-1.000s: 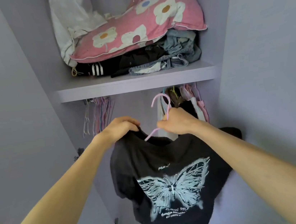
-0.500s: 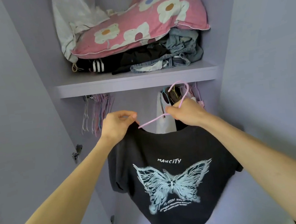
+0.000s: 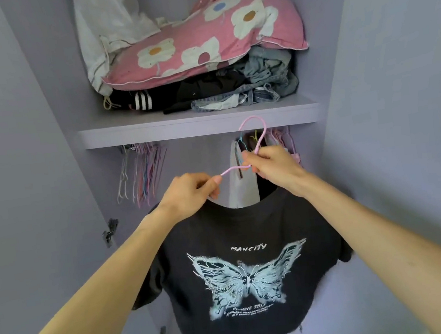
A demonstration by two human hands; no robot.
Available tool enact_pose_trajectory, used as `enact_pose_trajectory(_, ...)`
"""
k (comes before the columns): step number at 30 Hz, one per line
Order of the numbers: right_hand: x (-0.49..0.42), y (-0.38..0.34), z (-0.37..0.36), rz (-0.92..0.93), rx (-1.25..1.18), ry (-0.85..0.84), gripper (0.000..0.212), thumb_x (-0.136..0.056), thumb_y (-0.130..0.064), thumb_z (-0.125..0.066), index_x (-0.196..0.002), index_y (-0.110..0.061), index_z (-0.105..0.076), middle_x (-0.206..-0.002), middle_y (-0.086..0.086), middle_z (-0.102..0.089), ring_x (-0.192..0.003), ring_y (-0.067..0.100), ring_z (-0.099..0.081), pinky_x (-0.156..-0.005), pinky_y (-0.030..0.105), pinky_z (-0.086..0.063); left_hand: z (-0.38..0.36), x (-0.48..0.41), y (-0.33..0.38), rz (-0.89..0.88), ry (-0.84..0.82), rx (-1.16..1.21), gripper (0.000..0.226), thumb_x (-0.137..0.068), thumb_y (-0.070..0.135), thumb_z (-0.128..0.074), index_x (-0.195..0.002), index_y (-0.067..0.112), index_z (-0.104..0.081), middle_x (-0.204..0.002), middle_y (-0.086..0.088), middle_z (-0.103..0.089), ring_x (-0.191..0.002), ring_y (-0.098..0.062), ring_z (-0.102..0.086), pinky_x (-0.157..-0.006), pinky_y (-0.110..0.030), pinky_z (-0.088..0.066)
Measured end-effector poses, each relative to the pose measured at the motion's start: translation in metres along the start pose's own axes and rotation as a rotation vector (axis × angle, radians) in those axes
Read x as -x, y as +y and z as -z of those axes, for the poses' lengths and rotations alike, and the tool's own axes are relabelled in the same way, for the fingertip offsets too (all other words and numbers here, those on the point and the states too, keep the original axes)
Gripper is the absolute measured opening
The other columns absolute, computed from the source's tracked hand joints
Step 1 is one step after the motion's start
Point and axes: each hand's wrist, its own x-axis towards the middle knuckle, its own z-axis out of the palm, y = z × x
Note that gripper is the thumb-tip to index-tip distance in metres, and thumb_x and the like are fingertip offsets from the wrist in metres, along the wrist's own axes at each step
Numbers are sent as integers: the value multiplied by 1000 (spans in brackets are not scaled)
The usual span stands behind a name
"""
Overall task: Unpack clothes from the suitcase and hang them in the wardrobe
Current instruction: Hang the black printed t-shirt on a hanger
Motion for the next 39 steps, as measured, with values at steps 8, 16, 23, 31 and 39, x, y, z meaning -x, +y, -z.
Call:
enact_pose_trajectory(8, 17, 18, 4, 46, -99, 22, 26, -99, -40, -52, -98, -23, -71, -85, -11, -67, -81, 4, -60, -79, 20, -47, -14, -5, 22, -28, -12, 14, 37, -101, 47, -48, -93, 19, -71, -70, 6, -59, -64, -9, -51, -59, -14, -35)
enact_pose_trajectory(16, 58, 91, 3, -153, 294, -12, 48, -105, -47, -27, -88, -17, -61, -87, 1, -64, -84, 16, -56, -79, 28, -35, 2, -8, -3, 63, 42, -2, 26, -101, 43, -49, -97, 22, -65, -80, 9, -69, -81, -8, -63, -77, -30, -51)
enact_pose_trajectory(23, 57, 115, -9, 17, 477, 63, 43, -106, -42, -32, -67, -24, -40, -61, -4, -47, -60, 15, -47, -67, 35, -36, -13, -12, 17, 67, -68, -25, 36, -97, 56, -49, -100, 27, -71, -92, 6, -61, -78, -13, -56, -64, -18, -39)
enact_pose_trajectory(31, 57, 117, -5, -16, 567, 24, 43, -104, -44, -36, -66, -26, -44, -58, -5, -48, -60, 7, -49, -77, 34, -39, -19, -3, 3, 111, 10, 11, 31, -101, 45, -48, -99, 22, -67, -79, 2, -58, -62, -10, -46, -57, -17, -37)
enact_pose_trajectory(39, 62, 127, 0, 87, 446, 34, 28, -105, -31, -40, -85, -18, -55, -63, -7, -50, -58, 7, -49, -56, 22, -36, -24, -7, 7, 115, 64, 17, 24, -102, 37, -48, -102, 18, -63, -101, -5, -67, -94, -20, -60, -67, -19, -43)
